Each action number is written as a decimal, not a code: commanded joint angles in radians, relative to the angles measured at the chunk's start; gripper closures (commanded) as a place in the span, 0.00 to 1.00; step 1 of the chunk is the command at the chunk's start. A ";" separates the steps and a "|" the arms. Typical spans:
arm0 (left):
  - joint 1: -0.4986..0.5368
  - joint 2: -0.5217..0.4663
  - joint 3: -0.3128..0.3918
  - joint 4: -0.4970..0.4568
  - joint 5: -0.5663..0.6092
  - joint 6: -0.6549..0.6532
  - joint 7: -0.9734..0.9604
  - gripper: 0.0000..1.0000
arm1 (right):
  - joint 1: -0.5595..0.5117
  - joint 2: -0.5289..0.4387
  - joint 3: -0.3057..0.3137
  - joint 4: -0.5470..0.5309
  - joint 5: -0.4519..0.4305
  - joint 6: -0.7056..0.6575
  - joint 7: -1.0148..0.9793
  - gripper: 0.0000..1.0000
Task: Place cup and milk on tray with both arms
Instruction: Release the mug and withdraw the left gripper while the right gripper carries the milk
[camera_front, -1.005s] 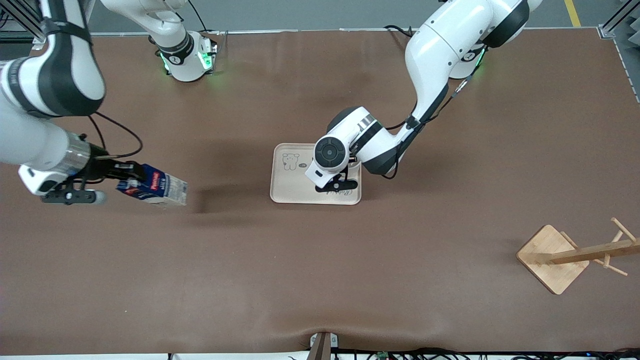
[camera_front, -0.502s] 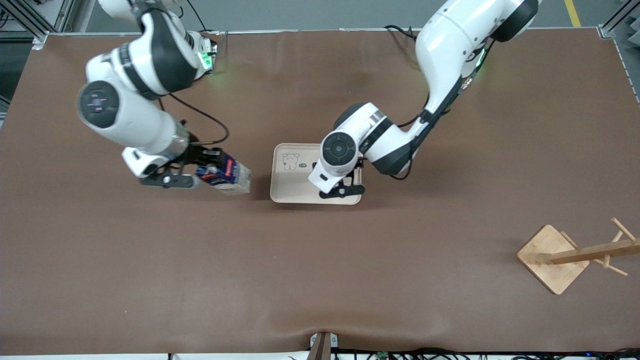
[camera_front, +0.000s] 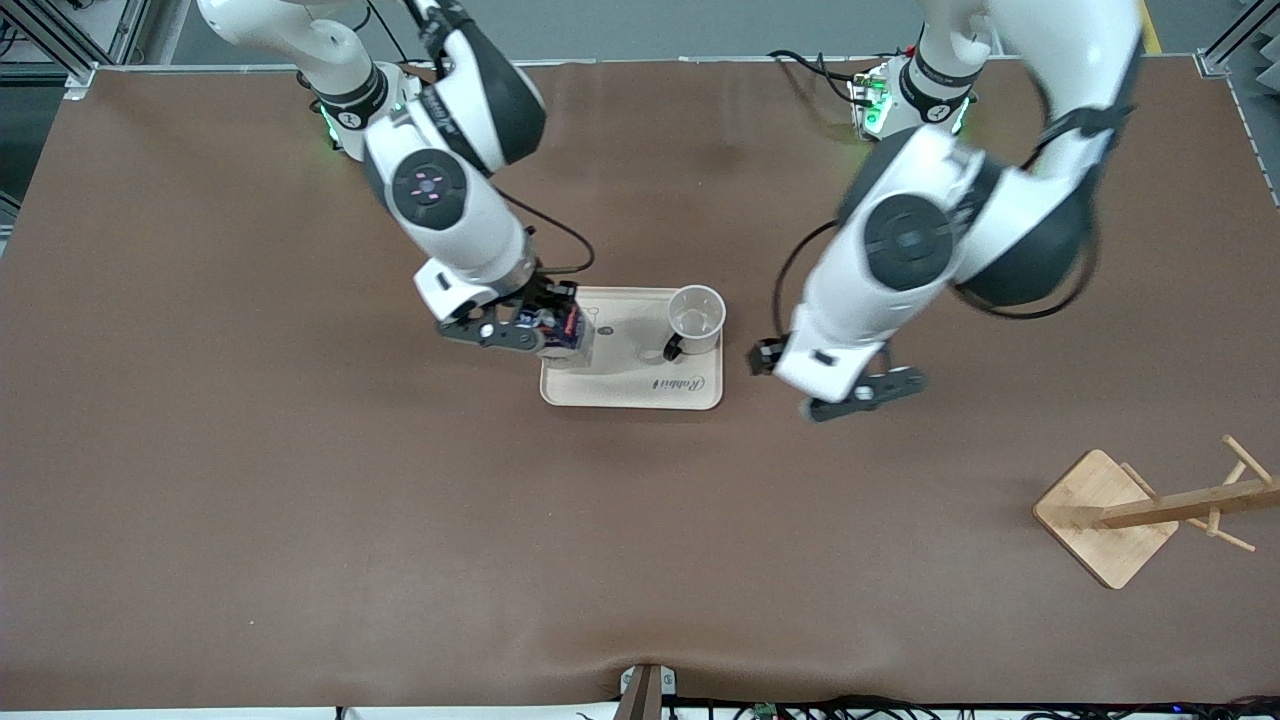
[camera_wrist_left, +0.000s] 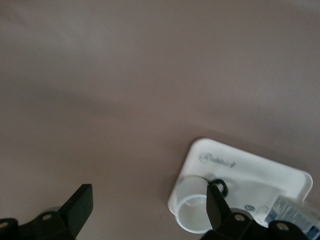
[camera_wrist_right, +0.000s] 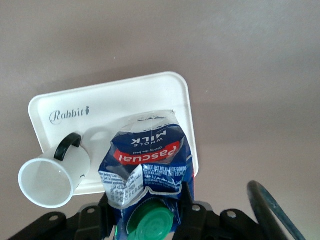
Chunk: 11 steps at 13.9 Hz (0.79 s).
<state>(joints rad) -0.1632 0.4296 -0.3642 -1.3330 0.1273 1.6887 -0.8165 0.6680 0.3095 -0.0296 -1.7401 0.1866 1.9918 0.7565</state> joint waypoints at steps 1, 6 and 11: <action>0.085 -0.077 -0.005 -0.034 0.073 0.000 0.112 0.00 | 0.013 0.005 -0.013 -0.007 0.001 0.004 0.015 1.00; 0.237 -0.150 -0.005 -0.035 0.086 -0.017 0.308 0.00 | 0.042 0.006 -0.013 -0.084 -0.001 0.110 0.014 0.91; 0.307 -0.210 -0.007 -0.040 0.084 -0.047 0.442 0.00 | 0.042 0.010 -0.013 -0.081 -0.062 0.105 0.011 0.00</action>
<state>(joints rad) 0.1415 0.2684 -0.3627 -1.3390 0.1955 1.6639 -0.3887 0.6973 0.3257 -0.0326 -1.8188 0.1643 2.0972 0.7610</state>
